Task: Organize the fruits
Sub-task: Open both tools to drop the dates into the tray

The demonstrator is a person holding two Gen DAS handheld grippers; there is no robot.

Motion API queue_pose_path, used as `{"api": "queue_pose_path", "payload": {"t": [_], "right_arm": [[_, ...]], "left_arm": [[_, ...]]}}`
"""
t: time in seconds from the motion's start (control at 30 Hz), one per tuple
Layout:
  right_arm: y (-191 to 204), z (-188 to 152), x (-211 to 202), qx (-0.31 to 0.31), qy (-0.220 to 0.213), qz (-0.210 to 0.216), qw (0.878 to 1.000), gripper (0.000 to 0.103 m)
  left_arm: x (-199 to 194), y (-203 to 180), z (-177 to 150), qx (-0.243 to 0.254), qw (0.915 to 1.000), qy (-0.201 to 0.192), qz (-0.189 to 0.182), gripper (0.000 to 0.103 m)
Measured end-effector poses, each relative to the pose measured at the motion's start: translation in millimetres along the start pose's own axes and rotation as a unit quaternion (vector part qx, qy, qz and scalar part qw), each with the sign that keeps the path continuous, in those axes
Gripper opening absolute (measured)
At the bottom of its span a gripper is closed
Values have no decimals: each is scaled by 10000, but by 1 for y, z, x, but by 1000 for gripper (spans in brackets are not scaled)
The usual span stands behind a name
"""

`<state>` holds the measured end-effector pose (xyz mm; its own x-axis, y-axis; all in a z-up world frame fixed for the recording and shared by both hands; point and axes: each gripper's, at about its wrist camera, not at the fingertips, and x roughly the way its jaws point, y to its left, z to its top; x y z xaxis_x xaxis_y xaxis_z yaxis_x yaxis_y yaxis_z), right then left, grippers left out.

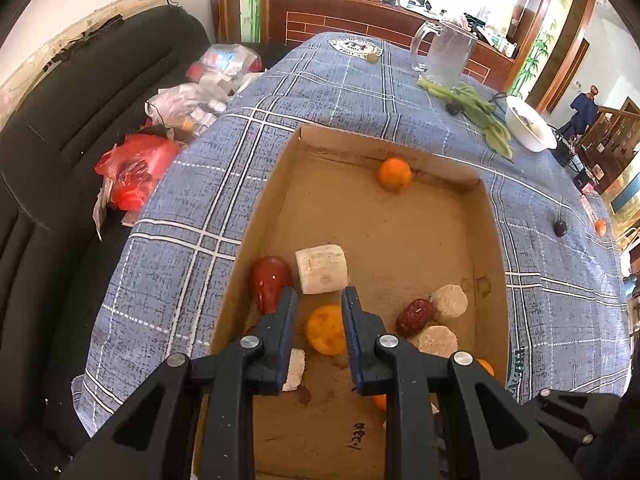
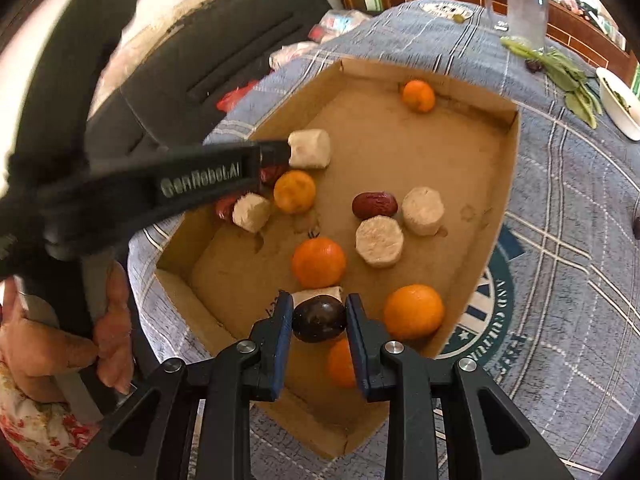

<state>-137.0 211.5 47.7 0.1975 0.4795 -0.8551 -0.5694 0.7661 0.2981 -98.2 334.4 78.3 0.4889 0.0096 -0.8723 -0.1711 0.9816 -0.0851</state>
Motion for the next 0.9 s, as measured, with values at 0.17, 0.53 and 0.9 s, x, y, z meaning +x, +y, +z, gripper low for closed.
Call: {"api": "queue_pose_path", "payload": {"t": [0.17, 0.53, 0.9], "right_arm": [[5, 1, 2, -119, 17, -60, 9999, 38], [-24, -14, -26, 326, -260, -101, 9991, 57], [-137, -58, -65, 2063, -537, -464, 9759, 56]], "left_arm": [[-9, 0, 7, -35, 9999, -77, 102, 49], [-19, -28, 22, 99, 9994, -215, -266, 58], [-8, -74, 21, 322, 9986, -14, -413, 58]]}}
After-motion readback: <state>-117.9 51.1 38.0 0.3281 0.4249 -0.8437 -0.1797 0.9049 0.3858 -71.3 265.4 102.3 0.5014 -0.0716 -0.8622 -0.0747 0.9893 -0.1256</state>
